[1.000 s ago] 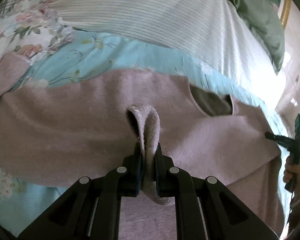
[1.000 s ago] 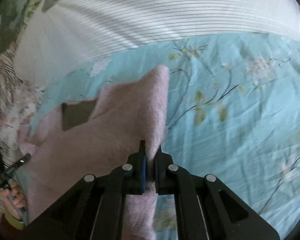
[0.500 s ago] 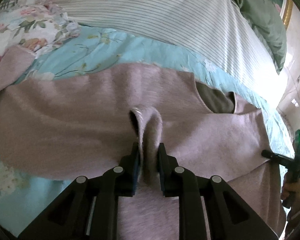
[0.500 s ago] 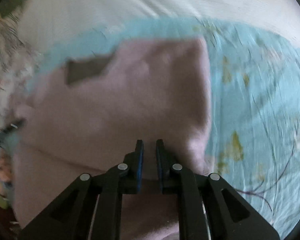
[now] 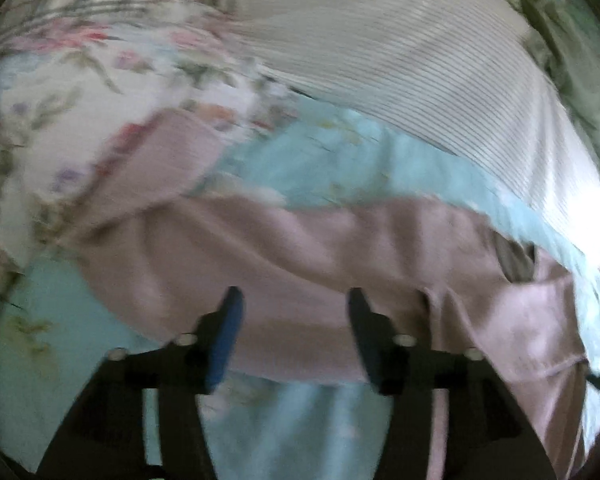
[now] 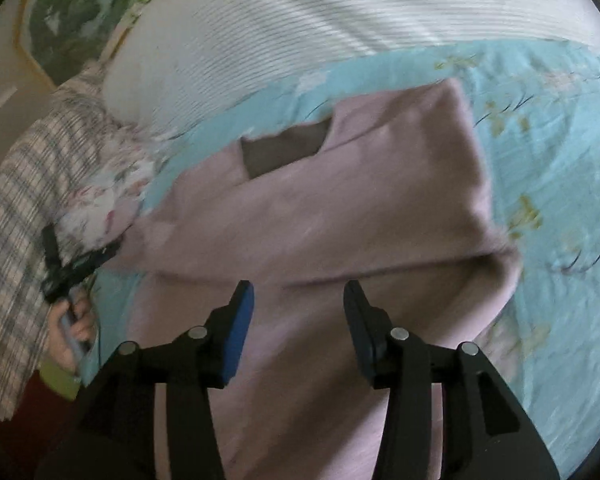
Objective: Fold small clothes
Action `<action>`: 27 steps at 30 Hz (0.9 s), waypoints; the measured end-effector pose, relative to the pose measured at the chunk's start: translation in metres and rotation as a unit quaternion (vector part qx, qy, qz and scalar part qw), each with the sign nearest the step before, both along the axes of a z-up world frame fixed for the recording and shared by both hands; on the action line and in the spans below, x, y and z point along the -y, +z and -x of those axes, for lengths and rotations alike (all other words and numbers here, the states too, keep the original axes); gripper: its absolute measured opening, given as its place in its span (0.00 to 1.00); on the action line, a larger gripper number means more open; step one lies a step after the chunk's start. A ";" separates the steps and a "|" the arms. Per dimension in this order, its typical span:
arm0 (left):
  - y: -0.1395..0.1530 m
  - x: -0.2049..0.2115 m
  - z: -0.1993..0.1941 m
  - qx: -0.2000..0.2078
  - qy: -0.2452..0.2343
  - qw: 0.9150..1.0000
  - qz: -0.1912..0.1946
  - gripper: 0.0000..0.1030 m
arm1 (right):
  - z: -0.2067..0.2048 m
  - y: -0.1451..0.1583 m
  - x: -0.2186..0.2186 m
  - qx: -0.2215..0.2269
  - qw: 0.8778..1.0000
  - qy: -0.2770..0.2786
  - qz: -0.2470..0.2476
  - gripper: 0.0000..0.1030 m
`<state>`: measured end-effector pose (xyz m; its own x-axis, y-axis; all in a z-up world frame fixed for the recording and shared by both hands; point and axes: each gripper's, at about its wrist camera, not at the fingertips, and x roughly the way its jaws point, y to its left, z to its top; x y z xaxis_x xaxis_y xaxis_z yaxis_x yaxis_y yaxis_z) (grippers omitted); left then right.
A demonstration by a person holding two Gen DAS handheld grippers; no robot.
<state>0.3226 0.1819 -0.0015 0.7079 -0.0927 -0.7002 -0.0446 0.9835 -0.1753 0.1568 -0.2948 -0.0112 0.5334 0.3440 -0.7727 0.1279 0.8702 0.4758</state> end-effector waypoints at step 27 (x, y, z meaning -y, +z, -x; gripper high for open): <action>0.006 -0.103 -0.062 0.012 0.087 0.996 0.007 0.11 | 0.012 -0.010 -0.054 -0.024 0.998 0.027 -0.051 0.47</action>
